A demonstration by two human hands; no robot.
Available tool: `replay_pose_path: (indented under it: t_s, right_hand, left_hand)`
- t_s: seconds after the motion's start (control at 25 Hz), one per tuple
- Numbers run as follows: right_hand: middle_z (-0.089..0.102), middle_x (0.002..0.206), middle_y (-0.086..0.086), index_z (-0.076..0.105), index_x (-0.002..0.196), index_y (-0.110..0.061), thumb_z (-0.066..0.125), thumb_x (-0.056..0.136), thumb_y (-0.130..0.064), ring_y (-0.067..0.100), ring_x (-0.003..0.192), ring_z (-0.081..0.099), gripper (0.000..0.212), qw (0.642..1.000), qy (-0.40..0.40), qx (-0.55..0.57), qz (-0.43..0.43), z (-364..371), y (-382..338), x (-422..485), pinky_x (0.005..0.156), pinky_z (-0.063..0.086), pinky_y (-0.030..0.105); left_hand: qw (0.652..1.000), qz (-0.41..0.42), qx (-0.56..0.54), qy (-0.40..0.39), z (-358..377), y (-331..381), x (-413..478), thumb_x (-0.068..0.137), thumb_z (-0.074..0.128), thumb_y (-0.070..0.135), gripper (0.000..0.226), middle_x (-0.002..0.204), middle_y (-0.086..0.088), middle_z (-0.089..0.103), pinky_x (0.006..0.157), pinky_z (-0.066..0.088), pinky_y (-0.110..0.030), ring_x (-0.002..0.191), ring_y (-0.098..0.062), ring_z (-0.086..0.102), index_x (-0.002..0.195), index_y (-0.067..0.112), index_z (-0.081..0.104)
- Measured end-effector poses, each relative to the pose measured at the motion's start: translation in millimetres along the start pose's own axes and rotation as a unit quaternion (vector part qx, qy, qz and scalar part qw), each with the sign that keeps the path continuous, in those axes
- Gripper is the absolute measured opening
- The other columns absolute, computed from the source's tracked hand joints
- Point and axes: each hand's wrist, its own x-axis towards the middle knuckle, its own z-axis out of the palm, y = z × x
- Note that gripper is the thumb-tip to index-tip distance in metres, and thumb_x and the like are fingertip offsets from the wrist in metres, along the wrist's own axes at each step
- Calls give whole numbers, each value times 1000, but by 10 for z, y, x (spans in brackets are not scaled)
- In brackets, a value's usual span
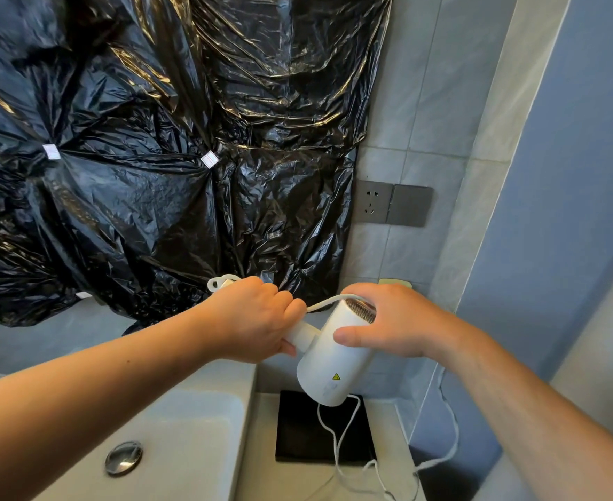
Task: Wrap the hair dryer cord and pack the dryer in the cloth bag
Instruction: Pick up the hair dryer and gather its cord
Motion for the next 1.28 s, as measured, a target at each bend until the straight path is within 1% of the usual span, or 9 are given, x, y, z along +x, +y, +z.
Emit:
replay_pose_path:
  t_s: [0.16,0.32,0.48,0.6,0.72,0.92,1.0,1.12,1.28]
  right_hand:
    - [71,88,-19,69,105,-30,70,80,-31,-5,82,64,25,991,0,134,-13,-111,55,-20,77,51,20]
    - [68,66,-7,77,82,-16,70,84,-6,1,61,56,12,981,5,190,-41,-254,147,45,60,44,17]
    - [66,54,-5,74,60,-16,72,70,-1,3,51,54,18,940,62,335,-4,-72,238,93,49,44,18]
    - [68,64,5,72,73,-12,66,76,-5,16,56,55,10,899,90,427,26,279,229,149,46,44,21]
    - [67,67,3,66,87,-11,54,94,-6,12,49,49,14,880,86,463,59,570,159,170,41,39,21]
    - [66,64,-14,67,91,-1,50,95,-11,8,39,34,21,924,10,368,99,767,37,70,39,26,21]
    - [67,64,-20,68,92,-1,51,91,-15,6,42,38,22,953,-16,293,75,616,-73,7,44,31,22]
    - [59,59,-8,68,73,-10,51,90,-19,4,46,42,25,996,39,81,7,230,-212,17,50,35,25]
    - [55,63,-3,57,64,-19,51,93,-23,15,64,48,30,989,71,-108,-70,-133,-206,124,63,43,34]
  left_hand:
    - [999,27,-4,20,-18,-68,-77,83,46,63,47,68,3,59,48,41,-31,55,-20,56,87,18,59]
    - [996,39,-42,75,-107,-33,-106,89,48,61,48,72,1,59,50,44,-32,58,-21,55,91,16,63]
    - [987,-71,-82,119,-233,-123,-35,91,42,60,52,69,-2,56,43,42,-35,52,-24,51,87,12,59]
    - [970,-185,-105,114,-268,-113,66,89,38,63,52,67,0,55,40,39,-32,50,-25,52,86,13,54]
    - [951,-278,-114,73,-226,-75,169,89,35,63,49,71,2,52,46,34,-31,55,-25,51,89,16,48]
    - [921,-383,-68,1,-170,-200,239,91,50,57,38,78,4,53,52,40,-31,62,-18,50,95,19,46]
    - [937,-348,-29,-7,-62,-226,212,88,58,55,38,79,1,60,52,39,-32,61,-20,51,95,18,52]
    - [965,-261,-5,-38,71,-215,149,82,65,55,38,80,1,65,53,37,-32,66,-24,60,96,19,60]
    - [984,-166,-36,-47,151,-132,126,82,61,57,39,85,3,65,59,37,-32,75,-22,62,103,24,62]
